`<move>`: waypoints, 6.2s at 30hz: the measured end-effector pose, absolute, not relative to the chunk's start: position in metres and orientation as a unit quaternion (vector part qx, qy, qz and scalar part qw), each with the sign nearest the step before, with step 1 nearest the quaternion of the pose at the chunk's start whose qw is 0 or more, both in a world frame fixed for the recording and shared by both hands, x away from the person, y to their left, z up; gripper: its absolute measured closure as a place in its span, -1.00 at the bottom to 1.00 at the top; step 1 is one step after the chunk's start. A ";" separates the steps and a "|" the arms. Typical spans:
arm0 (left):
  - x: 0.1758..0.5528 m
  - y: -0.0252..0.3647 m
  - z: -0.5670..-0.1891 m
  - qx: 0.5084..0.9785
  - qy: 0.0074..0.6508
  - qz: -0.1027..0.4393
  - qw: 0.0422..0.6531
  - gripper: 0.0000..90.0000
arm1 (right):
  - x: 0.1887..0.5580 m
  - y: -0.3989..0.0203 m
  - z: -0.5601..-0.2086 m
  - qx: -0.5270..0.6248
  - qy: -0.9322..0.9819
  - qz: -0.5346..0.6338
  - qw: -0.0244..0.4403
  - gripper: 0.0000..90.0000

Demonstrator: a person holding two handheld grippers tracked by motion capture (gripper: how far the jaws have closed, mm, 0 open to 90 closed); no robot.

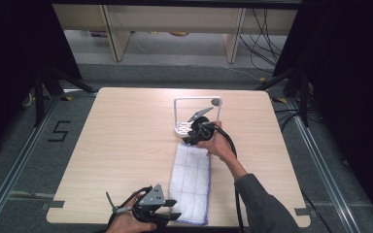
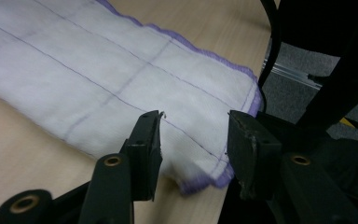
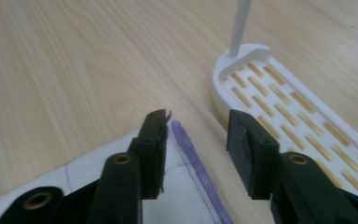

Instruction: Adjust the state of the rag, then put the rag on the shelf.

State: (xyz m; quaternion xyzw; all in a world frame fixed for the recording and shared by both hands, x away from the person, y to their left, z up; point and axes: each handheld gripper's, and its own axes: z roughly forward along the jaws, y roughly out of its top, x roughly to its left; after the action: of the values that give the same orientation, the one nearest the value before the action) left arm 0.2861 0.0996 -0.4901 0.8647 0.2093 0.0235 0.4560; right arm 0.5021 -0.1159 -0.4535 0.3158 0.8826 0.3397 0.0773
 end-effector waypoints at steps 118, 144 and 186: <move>0.413 0.092 -0.393 0.825 0.253 0.116 0.492 0.88 | 0.402 -0.187 -0.395 0.312 0.844 0.423 0.103 0.83; 0.418 0.093 -0.285 0.799 0.235 0.152 0.532 0.89 | 0.411 -0.196 -0.283 0.271 0.815 0.480 0.181 0.84; 0.558 0.078 -0.253 0.746 0.315 0.198 0.552 0.88 | 0.543 -0.188 -0.241 0.357 0.769 0.494 0.192 0.83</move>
State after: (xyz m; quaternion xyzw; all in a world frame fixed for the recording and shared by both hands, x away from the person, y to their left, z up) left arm 0.5583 0.0785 -0.2531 0.7460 0.3150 0.1976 0.5524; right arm 0.5427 -0.1884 -0.2412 0.3575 0.7688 0.4943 0.1919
